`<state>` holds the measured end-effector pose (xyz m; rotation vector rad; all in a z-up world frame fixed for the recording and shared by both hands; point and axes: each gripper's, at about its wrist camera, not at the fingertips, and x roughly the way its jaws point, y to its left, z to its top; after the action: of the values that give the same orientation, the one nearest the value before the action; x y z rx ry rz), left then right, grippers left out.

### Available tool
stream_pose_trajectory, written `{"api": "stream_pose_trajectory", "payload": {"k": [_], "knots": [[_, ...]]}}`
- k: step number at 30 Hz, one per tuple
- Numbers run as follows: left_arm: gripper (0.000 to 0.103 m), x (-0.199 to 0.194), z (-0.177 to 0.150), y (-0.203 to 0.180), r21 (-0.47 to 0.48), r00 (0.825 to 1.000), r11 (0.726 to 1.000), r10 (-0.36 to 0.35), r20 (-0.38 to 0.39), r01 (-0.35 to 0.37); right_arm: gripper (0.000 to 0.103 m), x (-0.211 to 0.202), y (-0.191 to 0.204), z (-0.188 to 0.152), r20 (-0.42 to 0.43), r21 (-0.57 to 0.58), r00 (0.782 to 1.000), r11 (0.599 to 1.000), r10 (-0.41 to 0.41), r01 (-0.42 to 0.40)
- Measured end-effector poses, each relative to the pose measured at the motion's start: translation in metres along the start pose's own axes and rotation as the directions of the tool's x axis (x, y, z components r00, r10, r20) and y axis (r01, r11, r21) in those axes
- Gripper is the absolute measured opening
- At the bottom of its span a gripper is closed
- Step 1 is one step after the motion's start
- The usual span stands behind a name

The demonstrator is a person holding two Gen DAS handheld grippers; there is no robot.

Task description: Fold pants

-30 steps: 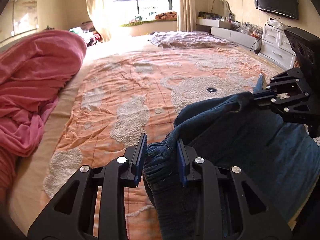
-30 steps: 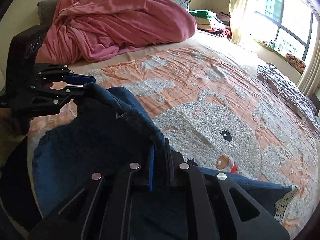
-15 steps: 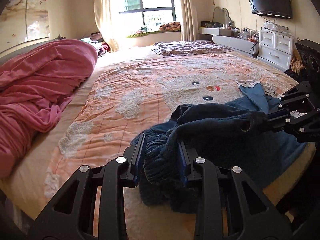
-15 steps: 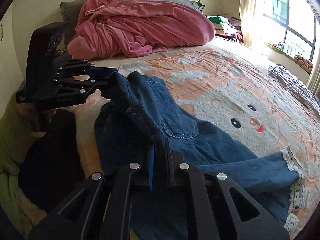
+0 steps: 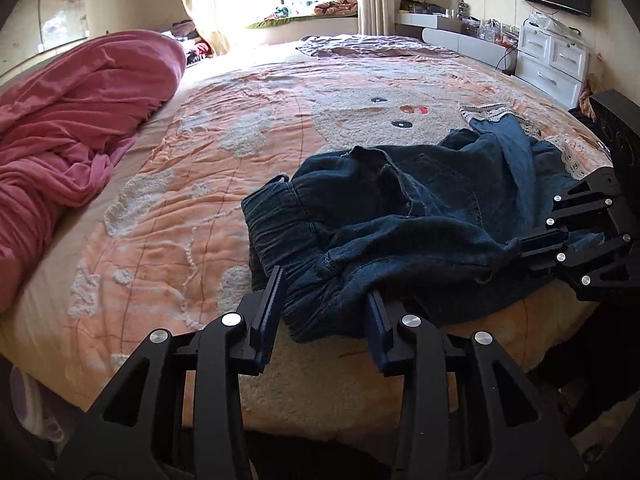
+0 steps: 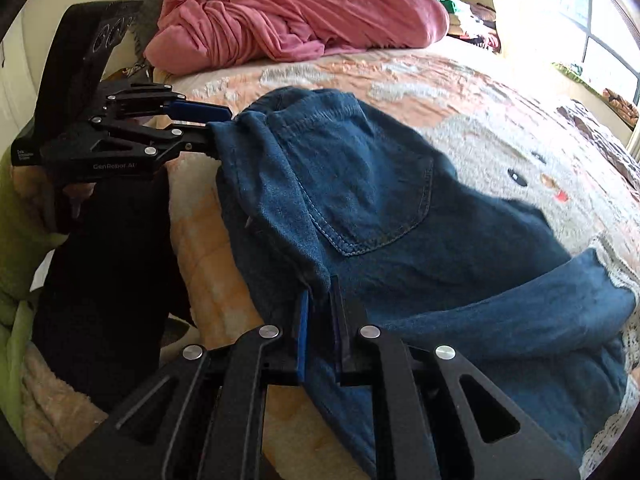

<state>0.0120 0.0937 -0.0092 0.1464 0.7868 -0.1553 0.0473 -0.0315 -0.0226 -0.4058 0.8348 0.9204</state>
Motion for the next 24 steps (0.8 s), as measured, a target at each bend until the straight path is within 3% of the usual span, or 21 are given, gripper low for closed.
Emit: {"api": "stream_pose_trajectory", "payload": {"k": [6,11,15,17,20,24], "knots": [[0.035,-0.013,-0.006,0.004,-0.057,0.999,0.998,-0.032,-0.022,0.03,0.013,0.002,-0.004,0.002,-0.007,0.033,1.0,0.999,0.027,-0.027],[0.036,-0.048,0.006,0.001,-0.076,0.999,0.997,-0.018,0.048,0.021,0.013,-0.001,-0.002,0.003,-0.009,0.026,1.0,0.999,0.026,-0.026],[0.039,-0.04,0.038,-0.011,-0.086,0.99,0.989,-0.109,0.09,0.117,0.013,-0.005,-0.004,0.002,-0.006,0.039,0.999,0.999,0.036,-0.036],[0.039,-0.017,0.047,-0.017,-0.113,0.983,0.977,-0.173,0.058,0.178,0.021,-0.01,-0.005,-0.001,-0.003,0.044,0.999,0.998,0.052,-0.052],[0.039,0.014,0.043,-0.026,-0.104,0.99,0.986,-0.136,-0.025,0.132,0.032,-0.015,-0.005,-0.004,0.002,0.07,0.996,0.993,0.094,-0.094],[0.039,0.027,0.017,-0.033,-0.074,0.991,0.993,-0.099,-0.086,0.093,0.032,-0.039,-0.018,-0.006,0.077,0.11,0.993,0.989,0.088,-0.096]]}}
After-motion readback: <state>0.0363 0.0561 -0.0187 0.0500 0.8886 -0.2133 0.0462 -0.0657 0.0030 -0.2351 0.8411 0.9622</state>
